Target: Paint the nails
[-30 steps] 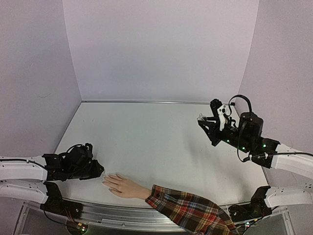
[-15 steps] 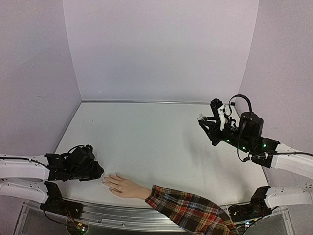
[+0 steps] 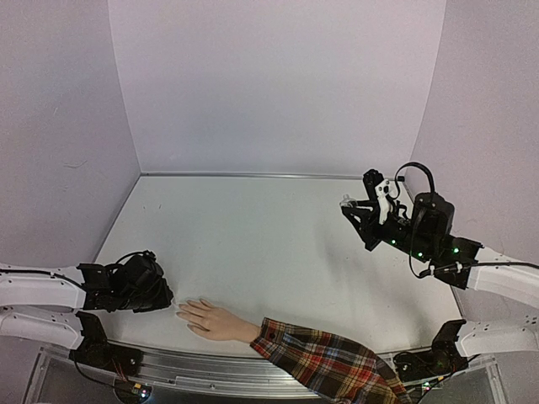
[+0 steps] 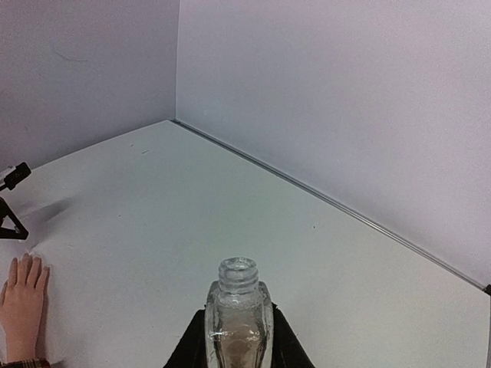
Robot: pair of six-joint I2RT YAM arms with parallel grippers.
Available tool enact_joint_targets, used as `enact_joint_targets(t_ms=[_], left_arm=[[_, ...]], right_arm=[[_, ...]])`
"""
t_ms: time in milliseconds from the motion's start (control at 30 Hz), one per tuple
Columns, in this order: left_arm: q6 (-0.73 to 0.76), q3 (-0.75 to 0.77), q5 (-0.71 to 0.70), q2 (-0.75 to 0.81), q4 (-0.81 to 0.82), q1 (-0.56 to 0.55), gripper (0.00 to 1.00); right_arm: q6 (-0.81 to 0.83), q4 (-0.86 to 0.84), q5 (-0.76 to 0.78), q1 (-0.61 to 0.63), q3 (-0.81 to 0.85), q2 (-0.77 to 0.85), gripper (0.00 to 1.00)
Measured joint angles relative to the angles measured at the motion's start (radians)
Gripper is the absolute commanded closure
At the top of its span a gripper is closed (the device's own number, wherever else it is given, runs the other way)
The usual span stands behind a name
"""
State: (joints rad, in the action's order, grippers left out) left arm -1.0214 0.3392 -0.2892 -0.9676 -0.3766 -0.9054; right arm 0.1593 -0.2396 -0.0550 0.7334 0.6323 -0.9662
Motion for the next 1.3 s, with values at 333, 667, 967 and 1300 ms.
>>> enact_joint_targets(t_ms=[333, 667, 967, 1300], left_arm=[[0.006, 0.001, 0.017, 0.099, -0.020, 0.000, 1.00], [0.035, 0.001, 0.054, 0.031, 0.040, -0.002, 1.00], [0.028, 0.001, 0.046, 0.012, 0.036, -0.003, 1.00], [0.025, 0.090, 0.003, 0.078, -0.130, -0.003, 1.00]], right_arm=[[0.000, 0.000, -0.004, 0.000, 0.000, 0.008, 1.00], [-0.001, -0.001, -0.010, 0.000, 0.000, 0.009, 1.00], [-0.004, -0.002, -0.014, 0.000, 0.000, 0.013, 1.00], [-0.003, -0.003, -0.018, 0.000, 0.000, 0.013, 1.00]])
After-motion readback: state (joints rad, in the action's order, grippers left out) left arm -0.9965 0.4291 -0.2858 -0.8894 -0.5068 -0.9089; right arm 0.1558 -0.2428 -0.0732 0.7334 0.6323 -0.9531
